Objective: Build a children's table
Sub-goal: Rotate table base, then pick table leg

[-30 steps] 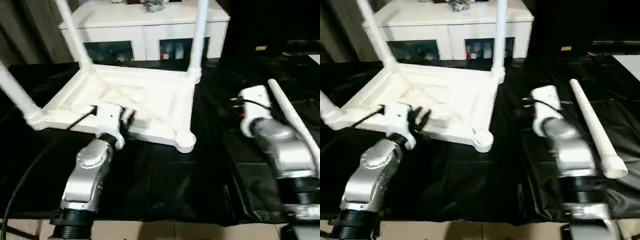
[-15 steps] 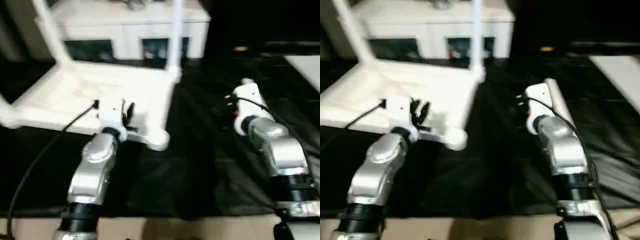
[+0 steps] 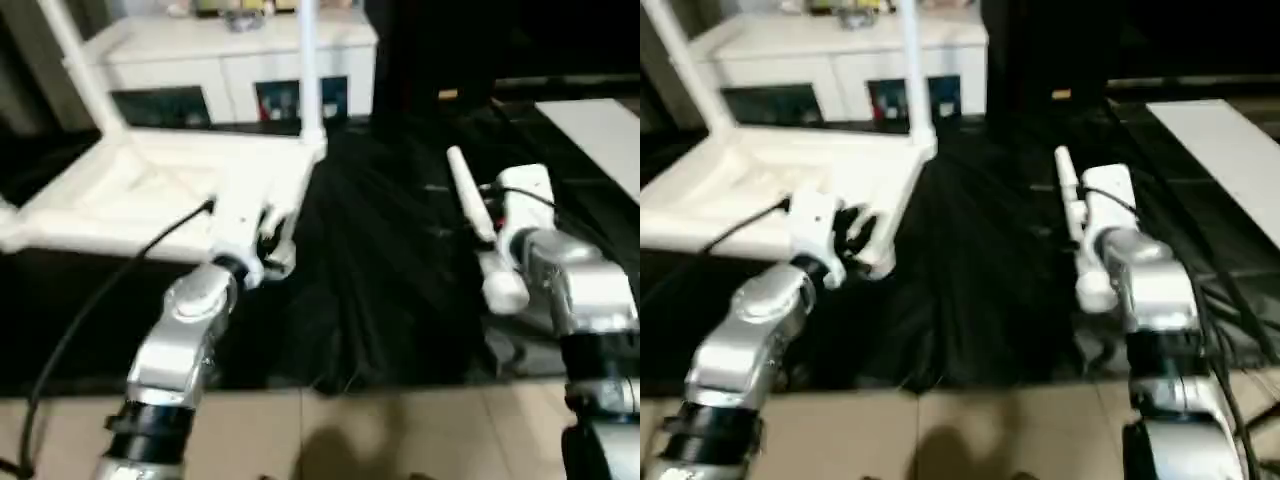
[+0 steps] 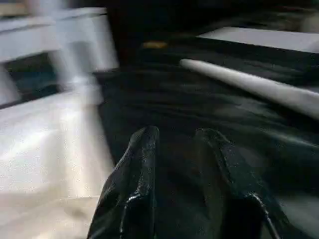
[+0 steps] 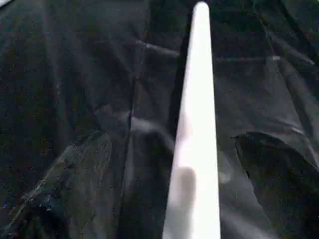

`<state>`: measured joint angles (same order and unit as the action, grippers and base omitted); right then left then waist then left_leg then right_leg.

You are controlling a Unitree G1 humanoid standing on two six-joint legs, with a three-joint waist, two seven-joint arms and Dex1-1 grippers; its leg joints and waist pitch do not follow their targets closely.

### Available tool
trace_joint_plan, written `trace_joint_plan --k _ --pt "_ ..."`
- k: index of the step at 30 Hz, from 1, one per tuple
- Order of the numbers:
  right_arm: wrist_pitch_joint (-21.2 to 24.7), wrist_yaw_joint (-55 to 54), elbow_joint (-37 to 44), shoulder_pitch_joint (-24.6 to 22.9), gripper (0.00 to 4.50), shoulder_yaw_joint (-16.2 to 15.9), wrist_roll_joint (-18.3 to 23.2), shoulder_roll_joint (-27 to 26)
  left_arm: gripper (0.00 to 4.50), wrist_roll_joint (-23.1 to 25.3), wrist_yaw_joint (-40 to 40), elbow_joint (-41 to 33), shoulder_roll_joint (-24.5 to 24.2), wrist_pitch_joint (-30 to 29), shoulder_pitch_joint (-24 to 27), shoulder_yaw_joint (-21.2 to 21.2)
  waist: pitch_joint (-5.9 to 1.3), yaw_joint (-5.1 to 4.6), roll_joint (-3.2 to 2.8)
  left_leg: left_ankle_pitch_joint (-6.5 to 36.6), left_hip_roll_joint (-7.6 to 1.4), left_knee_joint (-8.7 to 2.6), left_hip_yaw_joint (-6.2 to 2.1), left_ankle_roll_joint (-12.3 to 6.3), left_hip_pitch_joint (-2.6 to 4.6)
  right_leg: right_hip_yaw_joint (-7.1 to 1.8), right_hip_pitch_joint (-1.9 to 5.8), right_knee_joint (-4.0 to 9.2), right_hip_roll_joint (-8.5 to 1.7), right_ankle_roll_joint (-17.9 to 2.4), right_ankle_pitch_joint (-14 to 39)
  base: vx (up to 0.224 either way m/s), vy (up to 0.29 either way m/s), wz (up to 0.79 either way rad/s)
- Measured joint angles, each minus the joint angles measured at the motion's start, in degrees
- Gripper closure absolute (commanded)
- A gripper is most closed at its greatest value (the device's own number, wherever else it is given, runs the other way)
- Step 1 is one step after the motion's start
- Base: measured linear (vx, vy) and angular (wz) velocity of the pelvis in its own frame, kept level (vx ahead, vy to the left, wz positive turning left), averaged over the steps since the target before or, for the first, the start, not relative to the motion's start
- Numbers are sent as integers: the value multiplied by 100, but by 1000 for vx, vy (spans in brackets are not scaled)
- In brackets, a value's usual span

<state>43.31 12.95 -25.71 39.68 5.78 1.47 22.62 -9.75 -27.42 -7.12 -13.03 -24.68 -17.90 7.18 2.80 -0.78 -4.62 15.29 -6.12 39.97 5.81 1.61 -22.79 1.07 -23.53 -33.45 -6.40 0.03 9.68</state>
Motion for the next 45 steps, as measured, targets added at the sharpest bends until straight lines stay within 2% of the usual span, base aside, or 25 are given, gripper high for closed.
trace_joint_plan --k 1,3,4,5,6,7,8,9,10,11,12,13,15,18,22,28,32,34,42,45 --pt "23 30 -154 86 9 -11 0 41 304 -134 -162 -130 -33 -125 6 45 21 -30 18 0 -1 -35 42 0 49 -9 54 36 -15 -3 -2 -89 42 16" --pt "51 124 -490 221 9 -76 -22 127 304 -424 -489 -429 -128 -404 8 121 72 -83 94 1 1 -167 153 0 160 17 93 99 -88 78 63 -105 14 16" --pt "57 166 -672 293 9 -115 -43 145 304 -543 -621 -553 -189 -543 12 172 93 -120 76 2 -26 -214 156 1 177 94 145 167 -98 111 121 -92 -31 6" --pt "61 205 -809 329 9 -137 -72 150 304 -646 -745 -647 -257 -655 11 213 115 -143 56 2 -80 -274 166 1 163 183 203 144 -102 88 248 -52 -20 2" --pt "55 204 -1082 366 9 -189 -136 164 304 -751 -897 -763 -367 -802 0 275 141 -111 58 1 -132 -360 204 2 173 266 211 -51 -111 9 442 -128 -58 10" --pt "59 195 -1261 353 9 -187 -176 240 304 -817 -983 -830 -390 -868 -14 312 129 -42 104 1 -187 -390 318 1 182 273 246 -377 -92 -43 530 -73 -126 16" --pt "25 174 -1453 413 9 -178 -223 295 304 -872 -1033 -934 -427 -922 2 308 91 24 249 -7 -165 -409 460 16 223 133 293 -472 -92 127 544 -73 -126 16" --pt "-127 126 -1781 568 9 -167 -239 321 304 -916 -1062 -979 -413 -1019 21 311 109 96 270 -1 -155 -331 459 36 184 43 178 -480 -90 241 477 -14 -164 10" --pt "-199 116 -1903 646 9 -170 -237 306 304 -945 -1069 -1003 -402 -1062 44 328 67 161 197 9 -161 -256 321 8 184 46 129 -492 -68 240 476 33 -95 -14" --pt "-332 116 -2090 743 9 -169 -228 269 304 -968 -1069 -1010 -401 -1098 22 332 35 208 123 -46 -167 -270 215 68 173 115 77 -501 -58 214 457 33 -95 -14" --pt "-533 112 -2410 805 9 -155 -217 266 304 -959 -1048 -1009 -385 -1152 -75 343 9 202 86 -243 -206 -342 243 150 172 143 15 -499 -36 146 394 19 -57 -3" --pt "-674 115 -2654 856 9 -117 -200 258 304 -949 -1021 -1010 -393 -1165 -120 335 2 198 79 -376 -251 -366 279 172 148 115 -14 -477 12 88 280 -74 -63 19" --pt "-856 152 -2937 911 9 -70 -156 199 304 -901 -950 -974 -424 -1217 -112 323 15 197 96 -410 -310 -357 308 181 91 127 -48 -449 42 47 181 -67 -51 13" --pt "-1139 287 -3310 1134 9 -50 -104 98 304 -905 -859 -947 -446 -1347 -116 320 19 168 66 -410 -371 -366 307 181 56 141 -44 -355 111 -9 146 0 0 0" --pt "-1391 248 -3695 1347 9 -53 -131 80 304 -914 -884 -967 -517 -1496 -116 322 20 130 67 -410 -372 -365 311 182 54 139 -42 -354 110 -9 145 0 0 0" --pt "-1398 266 -4236 1641 24 -64 -186 66 304 -952 -931 -1031 -632 -1633 -116 335 16 92 78 -410 -375 -366 311 182 54 142 -41 -354 110 -39 128 0 0 0" --pt "-1357 414 -4277 1683 56 -67 -187 76 304 -1023 -979 -1102 -684 -1709 -116 335 14 99 82 -410 -376 -366 312 182 54 141 -39 -354 111 -41 126 0 0 0" --pt "-1257 516 -4358 1748 90 -62 -179 87 304 -1066 -1053 -1147 -731 -1756 -116 350 13 102 82 -410 -376 -366 313 182 54 140 -35 -353 111 -42 126 0 0 0" --pt "-1075 760 -4547 1838 148 -40 -148 232 304 -1087 -1101 -1179 -781 -1825 -202 362 12 123 83 -410 -379 -366 316 183 53 140 -25 -346 111 -41 127 0 0 0" --pt "-1069 752 -4595 1838 183 60 -109 242 304 -1085 -1051 -1178 -778 -1825 -289 339 12 114 83 -409 -379 -367 317 183 57 139 -19 -346 111 -40 127 0 0 0"
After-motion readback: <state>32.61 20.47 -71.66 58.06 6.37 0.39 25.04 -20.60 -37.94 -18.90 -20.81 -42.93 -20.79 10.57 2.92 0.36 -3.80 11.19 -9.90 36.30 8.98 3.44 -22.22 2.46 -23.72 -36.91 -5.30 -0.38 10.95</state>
